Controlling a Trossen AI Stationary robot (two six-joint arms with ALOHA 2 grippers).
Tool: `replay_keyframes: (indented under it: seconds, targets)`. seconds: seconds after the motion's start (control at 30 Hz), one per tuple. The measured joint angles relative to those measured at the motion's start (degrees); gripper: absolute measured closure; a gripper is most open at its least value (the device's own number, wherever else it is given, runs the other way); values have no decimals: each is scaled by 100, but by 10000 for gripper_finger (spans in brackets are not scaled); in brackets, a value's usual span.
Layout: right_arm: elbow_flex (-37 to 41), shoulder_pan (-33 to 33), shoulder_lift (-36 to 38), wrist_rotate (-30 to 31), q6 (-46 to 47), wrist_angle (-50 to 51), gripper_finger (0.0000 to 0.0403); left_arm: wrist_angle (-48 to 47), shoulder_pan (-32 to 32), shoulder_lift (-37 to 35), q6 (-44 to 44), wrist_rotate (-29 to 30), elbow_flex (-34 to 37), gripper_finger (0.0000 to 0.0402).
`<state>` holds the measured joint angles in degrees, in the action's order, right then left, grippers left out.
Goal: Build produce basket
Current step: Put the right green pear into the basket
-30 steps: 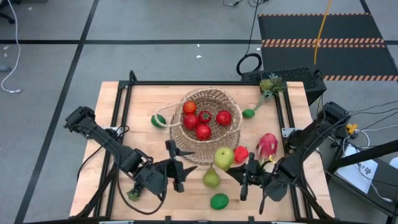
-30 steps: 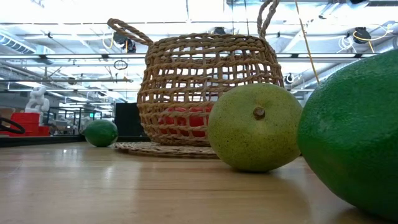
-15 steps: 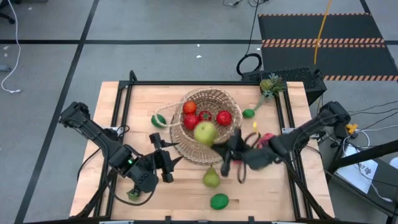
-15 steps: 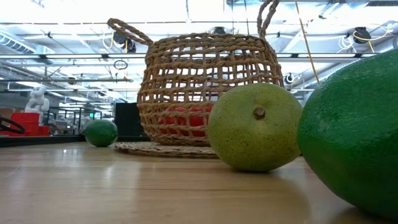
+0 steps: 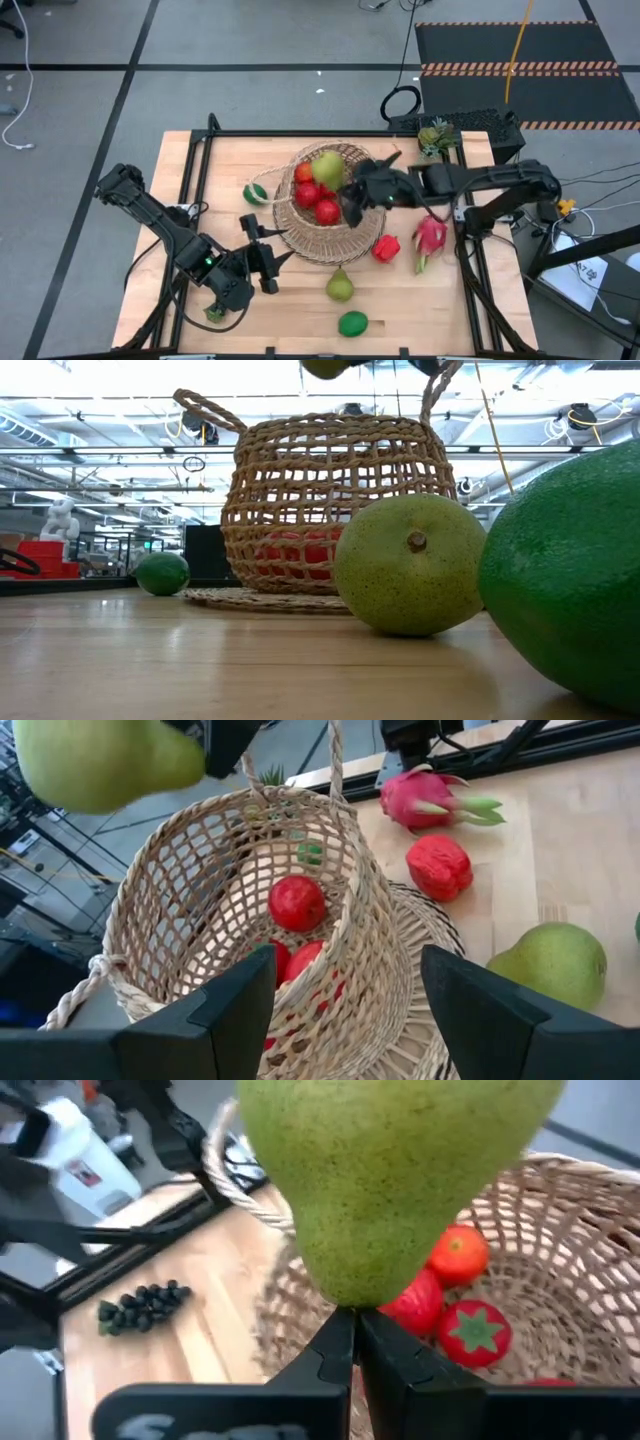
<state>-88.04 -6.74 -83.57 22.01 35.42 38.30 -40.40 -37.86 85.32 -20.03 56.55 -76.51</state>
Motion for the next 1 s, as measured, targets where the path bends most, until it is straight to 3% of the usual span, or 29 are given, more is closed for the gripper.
replay_keyframes:
  seconds: [0.27,1.0]
  targets:
    - [-560,219,-531,-137,63,879,398,29,34,0,38,-1,4,151]
    - [-565,458,-1588,-586,380,2128,399,58,67,2,37,-8,4,151]
